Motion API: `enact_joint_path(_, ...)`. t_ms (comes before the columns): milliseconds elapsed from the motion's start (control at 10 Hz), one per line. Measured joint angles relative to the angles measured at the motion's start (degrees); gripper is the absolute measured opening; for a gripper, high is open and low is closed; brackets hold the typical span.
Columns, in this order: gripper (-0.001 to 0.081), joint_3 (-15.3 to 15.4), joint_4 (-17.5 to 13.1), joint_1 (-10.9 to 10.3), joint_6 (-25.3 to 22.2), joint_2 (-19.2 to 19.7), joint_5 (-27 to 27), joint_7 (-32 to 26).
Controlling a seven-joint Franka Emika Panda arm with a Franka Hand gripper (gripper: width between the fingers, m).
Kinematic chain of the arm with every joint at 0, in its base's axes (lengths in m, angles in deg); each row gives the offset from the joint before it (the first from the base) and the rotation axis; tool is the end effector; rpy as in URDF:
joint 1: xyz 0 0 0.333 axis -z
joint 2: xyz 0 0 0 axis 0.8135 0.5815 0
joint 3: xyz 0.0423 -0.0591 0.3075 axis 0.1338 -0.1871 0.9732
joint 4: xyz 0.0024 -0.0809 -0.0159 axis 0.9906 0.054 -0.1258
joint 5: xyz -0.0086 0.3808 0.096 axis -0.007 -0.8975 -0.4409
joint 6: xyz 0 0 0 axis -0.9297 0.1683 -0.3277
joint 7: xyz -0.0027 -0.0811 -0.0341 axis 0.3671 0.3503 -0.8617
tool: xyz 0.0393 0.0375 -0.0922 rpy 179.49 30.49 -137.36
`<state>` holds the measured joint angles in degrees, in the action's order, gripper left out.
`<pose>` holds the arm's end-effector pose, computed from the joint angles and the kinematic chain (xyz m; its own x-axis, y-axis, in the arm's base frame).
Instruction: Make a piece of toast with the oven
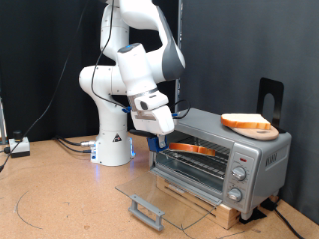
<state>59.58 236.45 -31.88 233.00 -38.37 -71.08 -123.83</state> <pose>0.3675 -0.0004 0.3263 0.5798 0.7584 0.2978 0.7808 -0.6217 0.0629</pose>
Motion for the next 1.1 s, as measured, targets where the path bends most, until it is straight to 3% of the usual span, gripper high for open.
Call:
enact_joint_path(300, 0.0396, 1.1, 0.3, 6.1, -5.0, -1.3, 12.2, 4.5)
enact_joint_path(400, 0.0396, 1.5, 0.3, 7.5, -5.8, -1.5, 14.1, 5.9)
enact_joint_path(700, 0.0396, 0.4, 0.6, 8.2, -5.9, -1.5, 13.1, 5.7)
enact_joint_path(1100, 0.0396, -2.0, 0.7, 8.1, -6.2, -1.5, 8.1, 1.3)
